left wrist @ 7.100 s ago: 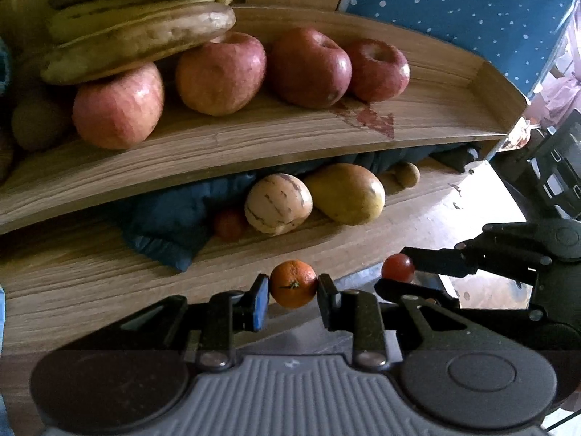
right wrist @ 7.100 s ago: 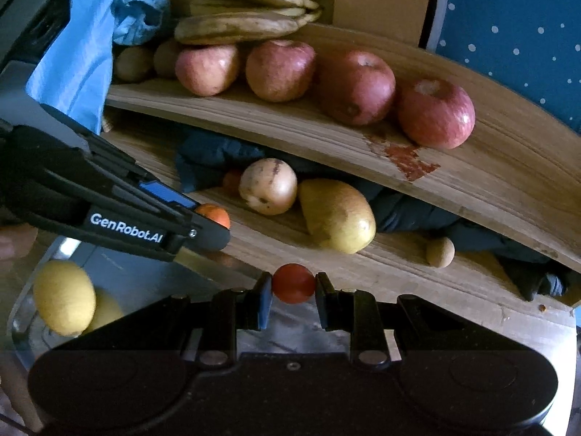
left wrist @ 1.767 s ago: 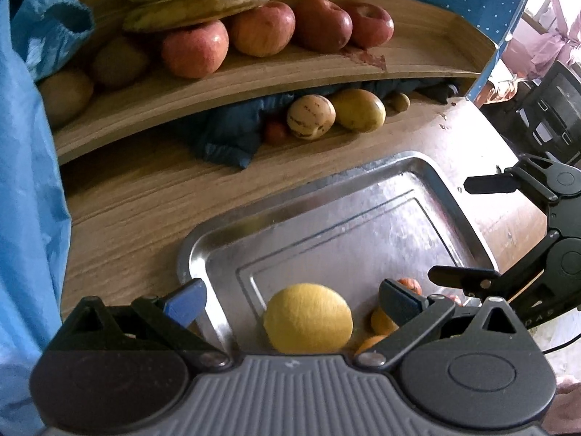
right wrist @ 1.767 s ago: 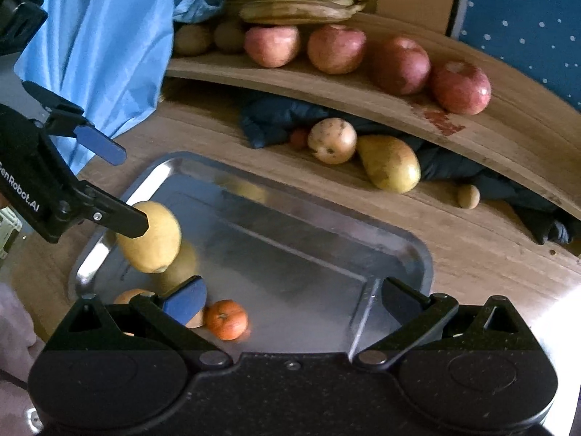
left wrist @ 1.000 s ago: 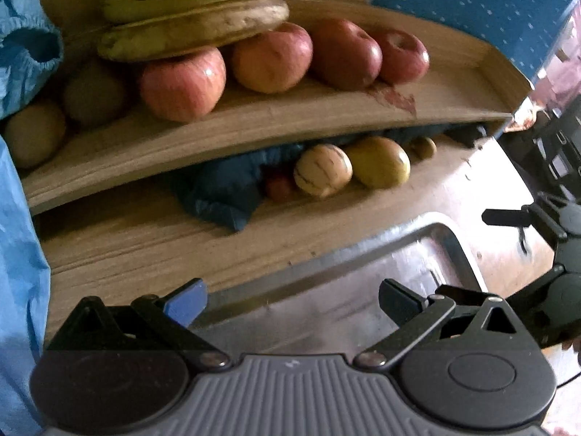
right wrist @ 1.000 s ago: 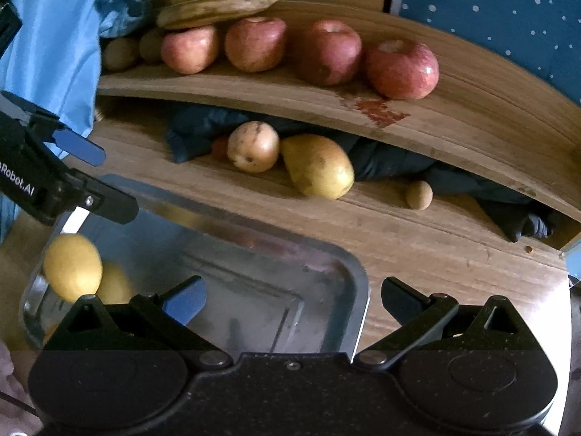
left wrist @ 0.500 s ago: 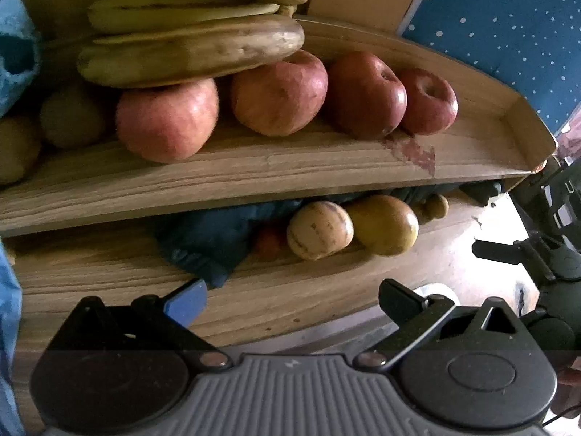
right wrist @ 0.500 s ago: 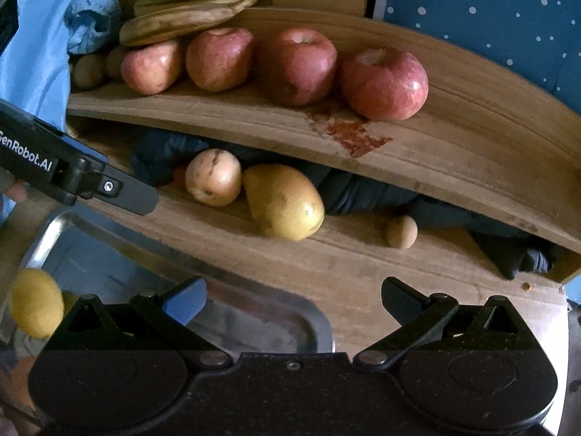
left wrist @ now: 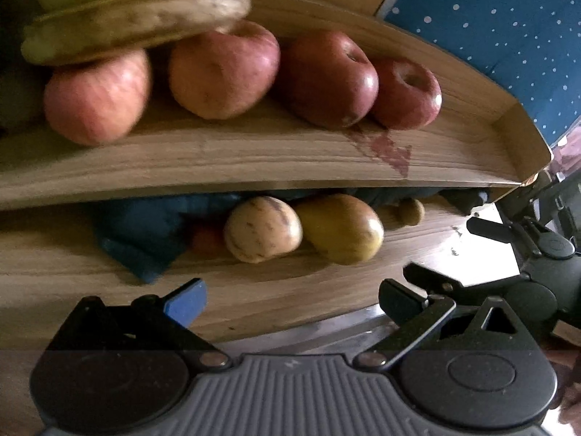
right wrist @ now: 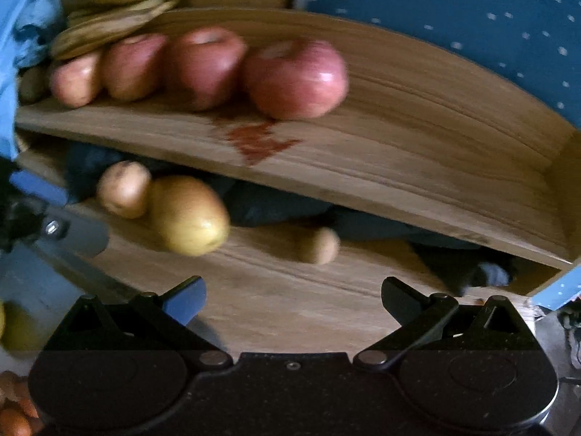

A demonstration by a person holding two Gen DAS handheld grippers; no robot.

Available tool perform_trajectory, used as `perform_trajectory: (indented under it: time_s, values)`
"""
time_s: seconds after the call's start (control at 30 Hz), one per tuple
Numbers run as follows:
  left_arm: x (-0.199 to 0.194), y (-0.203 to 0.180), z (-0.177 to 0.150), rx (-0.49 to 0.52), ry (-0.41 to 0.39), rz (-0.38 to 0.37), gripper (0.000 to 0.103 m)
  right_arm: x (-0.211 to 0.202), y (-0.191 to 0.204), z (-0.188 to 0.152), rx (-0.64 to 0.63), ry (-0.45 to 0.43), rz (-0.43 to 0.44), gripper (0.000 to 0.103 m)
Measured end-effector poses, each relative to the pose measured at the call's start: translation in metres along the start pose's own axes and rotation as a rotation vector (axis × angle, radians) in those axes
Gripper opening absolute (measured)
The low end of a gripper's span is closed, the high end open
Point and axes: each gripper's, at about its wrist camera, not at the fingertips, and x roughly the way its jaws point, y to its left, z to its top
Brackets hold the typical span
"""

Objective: Organize fruits
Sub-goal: 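Move both open tools back to the fruits under the shelf, then close the left tool on the yellow pear while the right tool grasps a small brown fruit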

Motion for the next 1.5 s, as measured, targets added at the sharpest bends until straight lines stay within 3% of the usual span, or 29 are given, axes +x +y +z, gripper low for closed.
perform_trajectory:
  time_s: [0.27, 0.6, 1.03, 1.17, 1.37, 1.5]
  values:
    - [0.011, -0.013, 0.003, -0.167, -0.028, -0.03, 0.103, 0.012, -0.024, 0.0, 0.058, -0.029, 0.007, 0.097]
    - [0.024, -0.033, 0.01, -0.262, -0.077, -0.022, 0.102, 0.017, -0.034, -0.009, 0.04, -0.047, 0.053, 0.086]
    - [0.046, -0.042, 0.017, -0.437, -0.118, 0.063, 0.097, 0.018, -0.046, -0.019, 0.046, -0.075, 0.104, 0.075]
    - [0.052, -0.045, 0.018, -0.469, -0.118, 0.074, 0.089, 0.018, -0.049, -0.022, 0.036, -0.081, 0.108, 0.072]
    - [0.057, -0.05, 0.015, -0.504, -0.136, 0.099, 0.085, 0.018, -0.052, -0.026, 0.021, -0.103, 0.1, 0.066]
    - [0.063, -0.054, 0.011, -0.53, -0.134, 0.111, 0.078, 0.017, -0.052, -0.027, 0.003, -0.115, 0.092, 0.056]
